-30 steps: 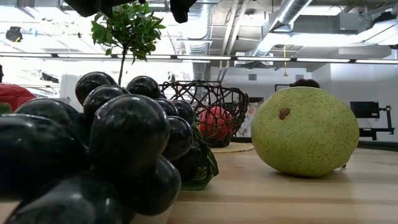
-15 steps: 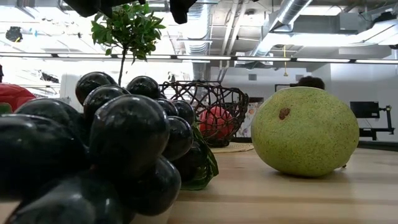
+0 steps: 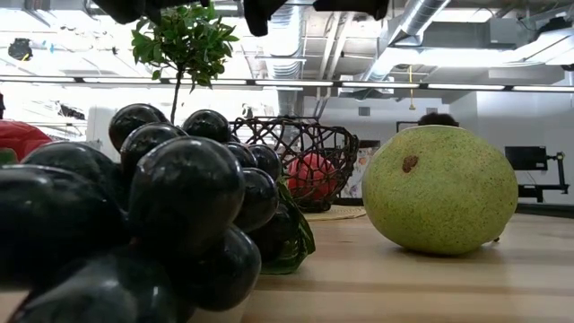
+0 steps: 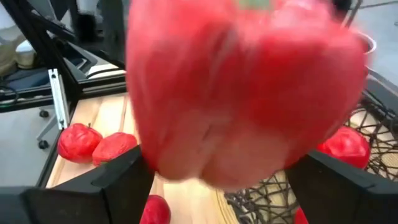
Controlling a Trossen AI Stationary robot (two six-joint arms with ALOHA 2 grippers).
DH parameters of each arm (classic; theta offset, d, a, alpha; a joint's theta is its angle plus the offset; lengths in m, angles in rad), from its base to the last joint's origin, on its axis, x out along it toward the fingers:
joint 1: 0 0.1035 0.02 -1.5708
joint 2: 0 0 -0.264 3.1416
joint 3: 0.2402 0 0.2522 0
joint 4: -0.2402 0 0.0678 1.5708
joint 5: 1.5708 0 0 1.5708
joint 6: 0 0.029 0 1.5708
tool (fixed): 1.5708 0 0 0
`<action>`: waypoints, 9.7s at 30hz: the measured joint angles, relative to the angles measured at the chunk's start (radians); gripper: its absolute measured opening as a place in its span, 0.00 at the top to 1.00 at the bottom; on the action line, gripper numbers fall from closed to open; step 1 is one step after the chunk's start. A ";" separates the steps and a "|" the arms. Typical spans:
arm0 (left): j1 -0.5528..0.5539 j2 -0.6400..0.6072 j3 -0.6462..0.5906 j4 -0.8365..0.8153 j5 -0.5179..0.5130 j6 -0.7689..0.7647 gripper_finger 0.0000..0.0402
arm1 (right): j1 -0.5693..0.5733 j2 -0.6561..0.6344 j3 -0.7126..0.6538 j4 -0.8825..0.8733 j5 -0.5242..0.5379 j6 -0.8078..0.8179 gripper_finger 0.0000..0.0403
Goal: Build produce basket
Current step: Put the right red bell pepper into the basket, then put the green pear into the basket
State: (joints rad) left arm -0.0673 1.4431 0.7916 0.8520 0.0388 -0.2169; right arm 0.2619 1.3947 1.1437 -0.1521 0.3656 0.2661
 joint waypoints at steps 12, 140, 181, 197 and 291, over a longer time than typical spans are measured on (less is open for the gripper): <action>0.001 -0.030 -0.001 -0.154 -0.085 0.024 0.25 | -0.001 0.000 0.001 -0.196 0.001 0.102 0.12; -0.431 0.079 0.461 -1.420 -0.414 -0.368 0.05 | 0.265 0.346 0.002 -0.408 -0.249 -0.068 0.13; -0.463 0.081 0.461 -1.423 -0.439 -0.422 0.05 | 0.122 0.425 -0.009 -0.299 -0.285 -0.135 0.35; -0.524 0.067 0.461 -1.428 -0.404 -0.469 0.05 | 0.134 0.301 -0.006 -0.044 -0.288 -0.133 0.11; -0.516 0.084 0.302 -0.448 -0.762 0.543 0.05 | 0.170 -0.065 0.046 0.190 -0.170 -0.240 0.24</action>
State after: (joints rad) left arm -0.5835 1.5266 1.0935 0.4040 -0.7236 0.3260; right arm 0.4316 1.3300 1.1892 0.0382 0.1961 0.0261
